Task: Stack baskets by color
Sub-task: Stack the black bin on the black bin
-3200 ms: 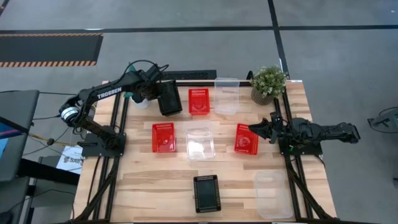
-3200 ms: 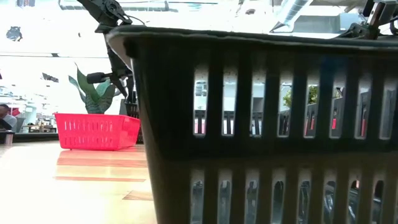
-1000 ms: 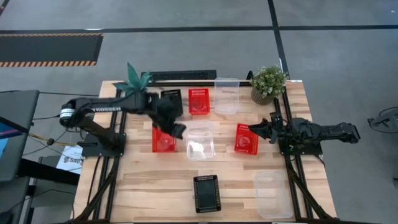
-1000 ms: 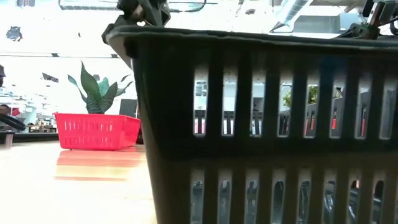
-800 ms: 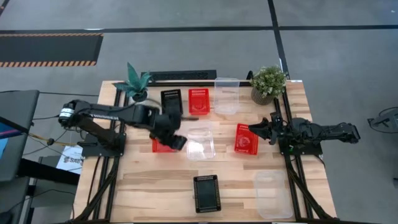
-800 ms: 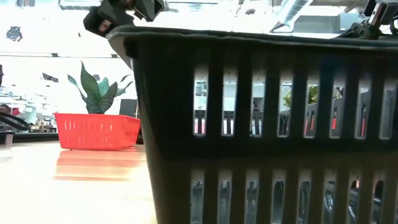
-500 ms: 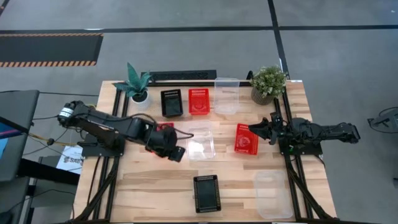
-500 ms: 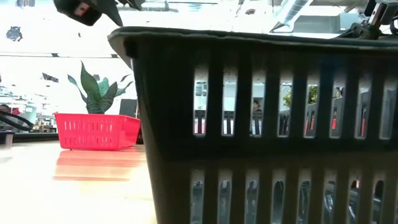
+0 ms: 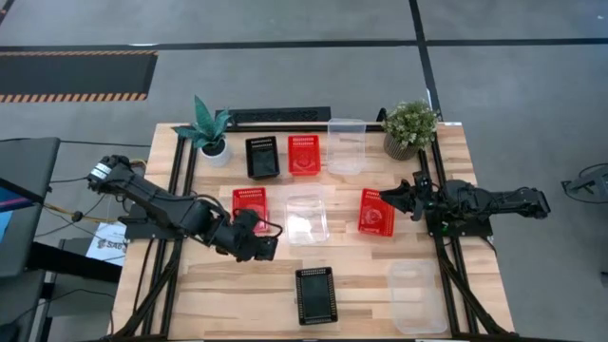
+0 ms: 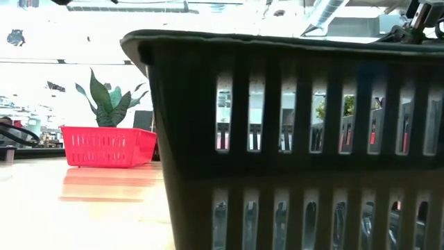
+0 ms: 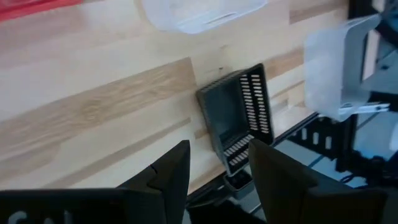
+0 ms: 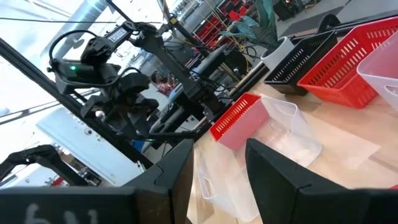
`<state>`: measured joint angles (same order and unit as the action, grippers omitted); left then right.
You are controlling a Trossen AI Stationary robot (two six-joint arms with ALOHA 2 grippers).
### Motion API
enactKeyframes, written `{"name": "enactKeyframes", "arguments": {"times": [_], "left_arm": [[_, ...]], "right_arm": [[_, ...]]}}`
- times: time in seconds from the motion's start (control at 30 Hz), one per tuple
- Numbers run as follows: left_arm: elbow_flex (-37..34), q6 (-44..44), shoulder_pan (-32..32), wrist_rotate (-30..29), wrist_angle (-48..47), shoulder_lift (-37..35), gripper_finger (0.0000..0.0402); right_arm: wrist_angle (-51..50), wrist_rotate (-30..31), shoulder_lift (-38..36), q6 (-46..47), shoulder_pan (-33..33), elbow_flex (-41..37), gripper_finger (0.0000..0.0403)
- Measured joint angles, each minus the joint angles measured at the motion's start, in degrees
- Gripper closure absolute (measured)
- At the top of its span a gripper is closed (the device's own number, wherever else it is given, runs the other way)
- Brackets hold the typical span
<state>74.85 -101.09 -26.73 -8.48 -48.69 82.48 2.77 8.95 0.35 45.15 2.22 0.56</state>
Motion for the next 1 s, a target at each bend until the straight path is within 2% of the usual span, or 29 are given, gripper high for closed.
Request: {"name": "enactKeyframes", "arguments": {"times": [0.23, 0.53, 0.8, 1.0], "left_arm": [[0.0, -2.1, -2.8, -2.8, 2.1, 1.6, 0.0252], [0.0, -2.5, -3.0, -1.6, 11.2, 9.8, 0.0252], [0.0, -11.5, -4.0, -1.2, 13.5, 14.4, 0.0252], [0.0, -14.8, -4.5, -1.1, 22.0, 18.9, 0.0252]], "right_arm": [[-1.0, 0.0, 0.1, -0.6, 0.0, 0.0, 0.0234], [-0.4, 0.0, 0.1, -0.6, 0.0, 0.0, 0.0234], [-0.4, 0.1, 0.1, -0.6, 0.0, 0.0, 0.0234], [-0.1, 0.1, 0.0, -0.6, 0.0, 0.0, 0.0234]]}}
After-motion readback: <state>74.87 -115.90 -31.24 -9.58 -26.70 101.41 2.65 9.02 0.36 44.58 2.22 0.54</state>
